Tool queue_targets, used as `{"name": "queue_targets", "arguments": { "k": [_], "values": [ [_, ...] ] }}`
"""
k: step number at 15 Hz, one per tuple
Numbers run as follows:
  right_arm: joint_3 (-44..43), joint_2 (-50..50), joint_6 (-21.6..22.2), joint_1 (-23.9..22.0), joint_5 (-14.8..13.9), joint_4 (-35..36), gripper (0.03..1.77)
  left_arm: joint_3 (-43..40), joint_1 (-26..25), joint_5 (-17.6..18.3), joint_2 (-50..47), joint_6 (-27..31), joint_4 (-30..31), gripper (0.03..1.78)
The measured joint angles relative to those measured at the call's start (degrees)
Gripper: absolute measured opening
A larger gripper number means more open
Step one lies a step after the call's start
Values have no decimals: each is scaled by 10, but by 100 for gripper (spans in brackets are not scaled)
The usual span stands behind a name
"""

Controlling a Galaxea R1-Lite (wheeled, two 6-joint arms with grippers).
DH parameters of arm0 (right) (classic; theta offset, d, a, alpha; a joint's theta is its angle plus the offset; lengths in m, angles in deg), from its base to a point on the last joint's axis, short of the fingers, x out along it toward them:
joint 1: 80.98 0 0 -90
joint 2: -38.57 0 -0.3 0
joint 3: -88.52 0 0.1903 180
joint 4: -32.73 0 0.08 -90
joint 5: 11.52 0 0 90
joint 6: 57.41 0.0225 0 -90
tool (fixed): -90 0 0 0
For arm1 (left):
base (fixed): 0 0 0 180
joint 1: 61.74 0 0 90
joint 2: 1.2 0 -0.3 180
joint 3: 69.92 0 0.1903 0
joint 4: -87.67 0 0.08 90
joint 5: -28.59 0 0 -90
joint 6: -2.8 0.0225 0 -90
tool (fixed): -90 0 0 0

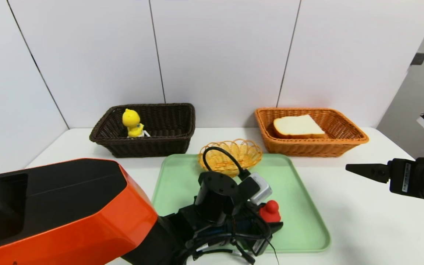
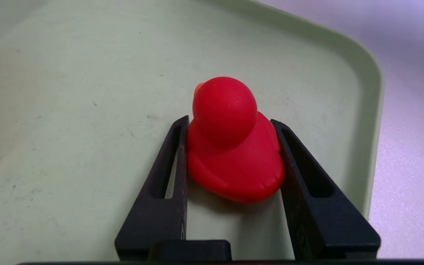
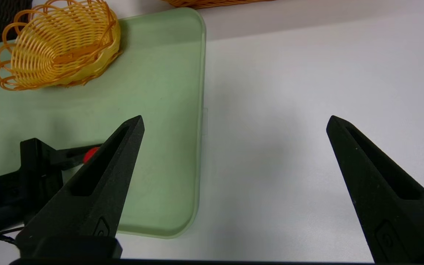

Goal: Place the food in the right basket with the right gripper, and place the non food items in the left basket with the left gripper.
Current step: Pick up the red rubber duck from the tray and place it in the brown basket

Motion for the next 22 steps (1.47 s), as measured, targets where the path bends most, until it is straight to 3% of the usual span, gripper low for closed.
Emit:
{"name": "queue_targets", "arguments": {
  "k": [4, 7, 11, 14, 17, 22],
  "values": [
    [0, 0, -1, 0, 2, 0, 171, 36, 0, -12, -34, -11, -44, 72],
    [-1, 0, 0, 0, 2, 0, 171, 87, 5, -22, -77, -57, -103, 71],
    [-5, 5, 1, 0, 2, 0, 171, 202, -15, -64, -145, -82, -244, 71],
    [-20, 16, 3, 0, 0, 1, 171, 290, -94, -92, -182, -83, -348, 70],
    [-25, 23, 1, 0, 0, 0, 171, 338, -190, -96, -200, -83, -419, 70],
    [-33, 32, -1, 0, 0, 0, 171, 344, -306, -101, -167, -83, -434, 70]
  ]
}}
